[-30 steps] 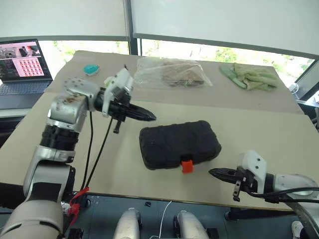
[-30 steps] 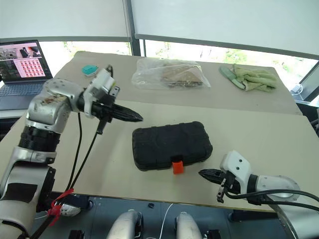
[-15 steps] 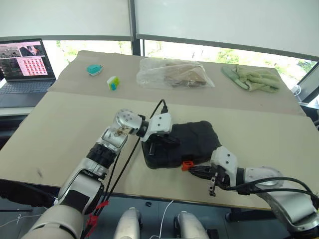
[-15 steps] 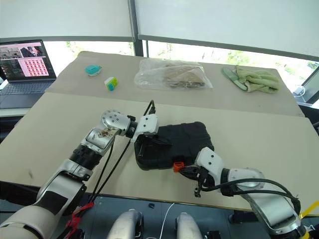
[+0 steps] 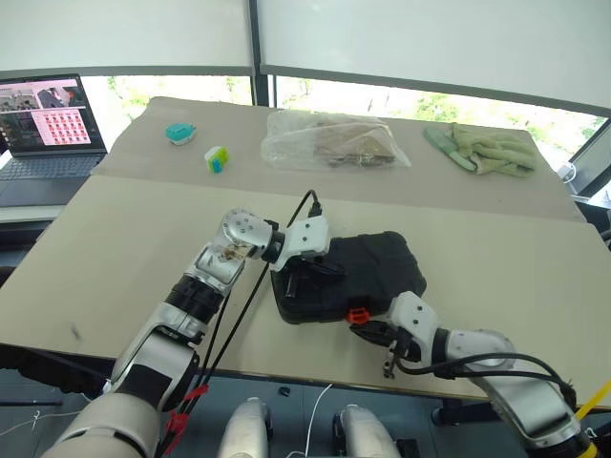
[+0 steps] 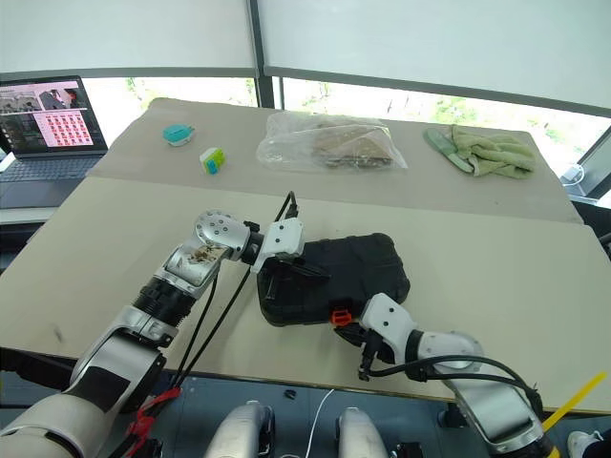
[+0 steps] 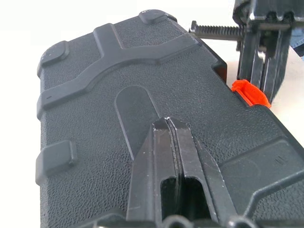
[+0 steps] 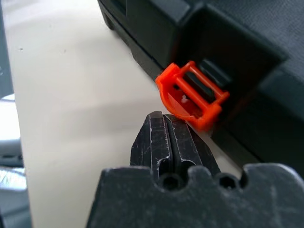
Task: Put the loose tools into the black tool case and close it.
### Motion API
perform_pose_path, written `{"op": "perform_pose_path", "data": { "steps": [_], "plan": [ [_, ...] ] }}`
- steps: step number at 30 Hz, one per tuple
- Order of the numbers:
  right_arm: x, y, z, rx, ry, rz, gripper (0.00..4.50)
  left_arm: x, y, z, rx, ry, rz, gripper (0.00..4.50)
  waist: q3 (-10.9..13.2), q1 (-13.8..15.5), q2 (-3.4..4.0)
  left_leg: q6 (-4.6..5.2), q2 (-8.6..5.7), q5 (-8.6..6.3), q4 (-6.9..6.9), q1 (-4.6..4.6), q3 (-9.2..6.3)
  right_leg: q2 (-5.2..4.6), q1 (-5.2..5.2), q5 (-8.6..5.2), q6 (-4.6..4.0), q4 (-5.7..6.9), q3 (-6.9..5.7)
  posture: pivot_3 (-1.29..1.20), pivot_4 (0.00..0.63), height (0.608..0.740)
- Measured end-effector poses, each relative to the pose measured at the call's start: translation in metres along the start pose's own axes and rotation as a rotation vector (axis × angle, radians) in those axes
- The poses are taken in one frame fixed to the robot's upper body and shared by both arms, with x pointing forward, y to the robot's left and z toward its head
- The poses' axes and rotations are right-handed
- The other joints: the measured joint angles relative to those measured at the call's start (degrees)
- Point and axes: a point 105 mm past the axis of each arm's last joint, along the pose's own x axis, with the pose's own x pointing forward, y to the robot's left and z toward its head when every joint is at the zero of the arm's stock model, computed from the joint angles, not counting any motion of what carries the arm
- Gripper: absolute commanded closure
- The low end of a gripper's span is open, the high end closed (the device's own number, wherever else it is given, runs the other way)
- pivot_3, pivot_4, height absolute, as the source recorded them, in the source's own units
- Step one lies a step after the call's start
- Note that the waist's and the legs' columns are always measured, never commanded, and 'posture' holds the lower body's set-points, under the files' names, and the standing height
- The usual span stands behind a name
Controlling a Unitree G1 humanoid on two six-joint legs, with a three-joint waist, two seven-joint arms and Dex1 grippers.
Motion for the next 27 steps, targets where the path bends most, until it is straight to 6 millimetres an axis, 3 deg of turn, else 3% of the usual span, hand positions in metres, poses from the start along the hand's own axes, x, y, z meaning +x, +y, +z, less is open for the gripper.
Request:
{"op": "perform_pose_path", "data": {
  "steps": [5, 13, 23, 27],
  "plan": [
    [0.003, -0.002, 0.004, -0.069, -0.073, -0.101, 4.50, 0.001, 0.000, 0.000, -0.002, -0.003, -0.003, 4.47, 0.0, -0.2, 0.00, 0.00, 0.01, 0.00, -0.01, 0.00, 0.00, 0.02, -0.04, 0.00, 0.00, 0.02, 0.00, 0.00, 0.150, 0.740],
    [-0.015, -0.029, 0.021, -0.295, -0.157, -0.304, 4.50, 0.002, -0.001, 0.001, 0.000, -0.005, -0.008, 4.47, 0.0, -0.5, 0.01, -0.01, 0.02, 0.01, -0.02, 0.04, 0.00, 0.04, -0.01, 0.00, 0.00, 0.02, 0.01, 0.00, 0.150, 0.740],
    [-0.014, -0.032, 0.020, -0.215, -0.158, -0.285, 4.50, 0.001, 0.004, -0.001, 0.019, 0.002, 0.009, 4.47, 0.0, -0.5, 0.01, -0.01, 0.01, 0.01, -0.02, 0.09, 0.00, 0.03, 0.05, 0.00, -0.01, 0.02, 0.02, 0.00, 0.150, 0.740],
    [-0.029, -0.035, 0.028, -0.147, -0.155, -0.232, 4.50, -0.009, 0.009, -0.006, 0.001, 0.018, 0.048, 4.47, 0.0, -0.5, 0.01, -0.01, 0.02, 0.01, -0.04, 0.09, 0.00, 0.02, 0.04, 0.01, -0.02, 0.02, 0.04, 0.00, 0.150, 0.740]
  ]
}}
